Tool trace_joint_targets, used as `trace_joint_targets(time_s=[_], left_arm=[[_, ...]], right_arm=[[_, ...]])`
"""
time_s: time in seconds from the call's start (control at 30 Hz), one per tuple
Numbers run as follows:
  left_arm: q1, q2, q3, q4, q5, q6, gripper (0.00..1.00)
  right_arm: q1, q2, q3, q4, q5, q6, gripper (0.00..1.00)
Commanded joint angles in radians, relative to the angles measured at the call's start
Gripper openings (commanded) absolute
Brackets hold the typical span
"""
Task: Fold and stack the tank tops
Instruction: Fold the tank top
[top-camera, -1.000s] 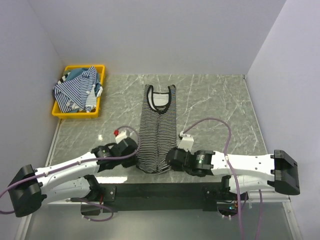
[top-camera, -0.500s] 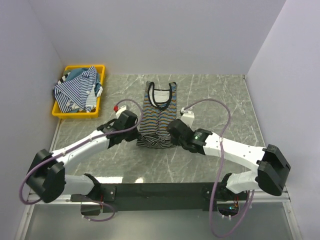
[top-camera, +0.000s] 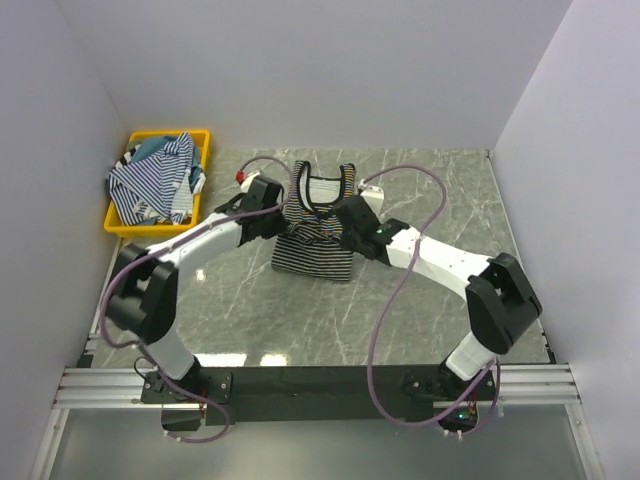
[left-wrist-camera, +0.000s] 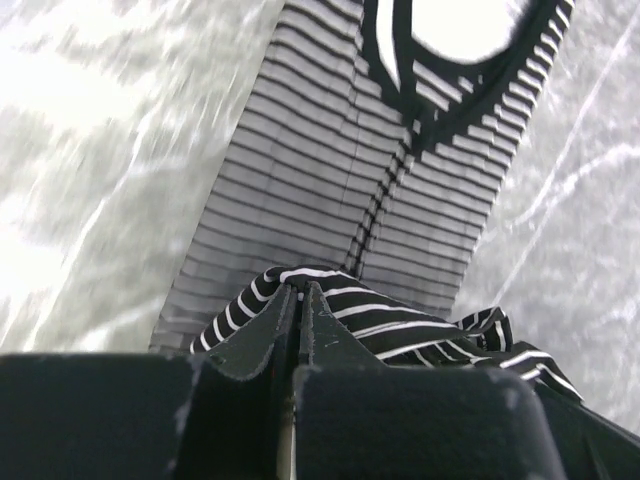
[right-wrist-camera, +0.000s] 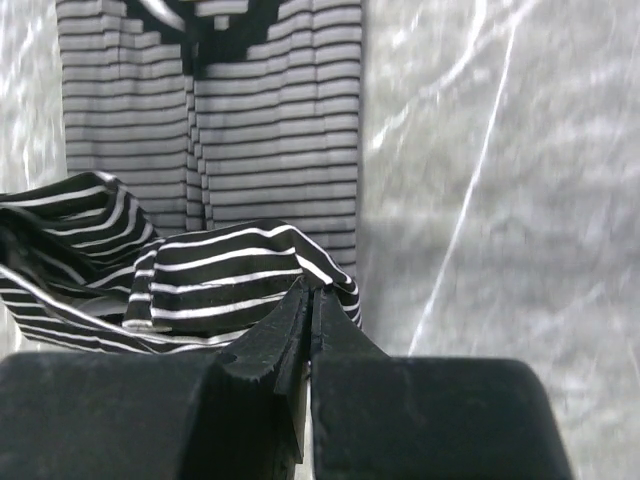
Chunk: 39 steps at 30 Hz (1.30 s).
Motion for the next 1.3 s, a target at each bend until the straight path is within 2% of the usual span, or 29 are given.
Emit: trace_joint_targets(time_s=[0.0,0.33,0.37,0.4,0.47,0.5,0.53,0.57,0.6,0.67,0.8,0.9,1.03,1.27], left_arm=[[0.015,0.099,0.112,0.019,0.005,0.042,0.01],[0.064,0.297,0.298,0.012,0.014,0.07,0.01],[0.067,0.31,0.309,0.01,0.014,0.074,0.01],[0.069,0.319,0.316,0.008,0.016,0.076,0.01],[0.078,0.342,0.323,0.019,0.026,0.076,0.11],[0.083,0.347,0.323,0.025,0.037,0.074,0.17],[0.086,0.344,0.317,0.033,0.04,0.073,0.3],[0.092,0.338,0.301,0.042,0.048,0.073,0.36],[0.096,0.328,0.291,0.071,0.057,0.074,0.46],[0.107,0.29,0.26,0.094,0.063,0.071,0.53],[0.119,0.209,0.235,0.111,0.057,0.077,0.66],[0.121,0.129,0.199,0.096,0.031,0.058,0.66],[0.104,0.022,0.076,0.068,0.022,-0.01,0.57],[-0.026,-0.11,-0.206,0.136,-0.026,-0.114,0.58]], right_arm=[[-0.042,0.048,0.096,0.054,-0.026,-0.061,0.0],[-0.142,0.219,0.258,0.06,-0.11,-0.094,0.0],[-0.146,0.231,0.267,0.062,-0.12,-0.095,0.03],[-0.152,0.245,0.274,0.062,-0.126,-0.097,0.11],[-0.157,0.282,0.302,0.06,-0.135,-0.104,0.25],[-0.16,0.292,0.31,0.059,-0.136,-0.106,0.37],[-0.165,0.306,0.322,0.062,-0.14,-0.109,0.43],[-0.166,0.309,0.328,0.06,-0.144,-0.113,0.47],[-0.169,0.309,0.334,0.06,-0.149,-0.115,0.53],[-0.171,0.3,0.343,0.067,-0.146,-0.121,0.59],[-0.174,0.257,0.371,0.04,-0.127,-0.13,0.62],[-0.172,0.227,0.36,0.022,-0.118,-0.121,0.63],[-0.16,0.138,0.234,0.039,-0.136,-0.091,0.62],[-0.077,0.047,0.002,0.111,-0.124,-0.037,0.63]])
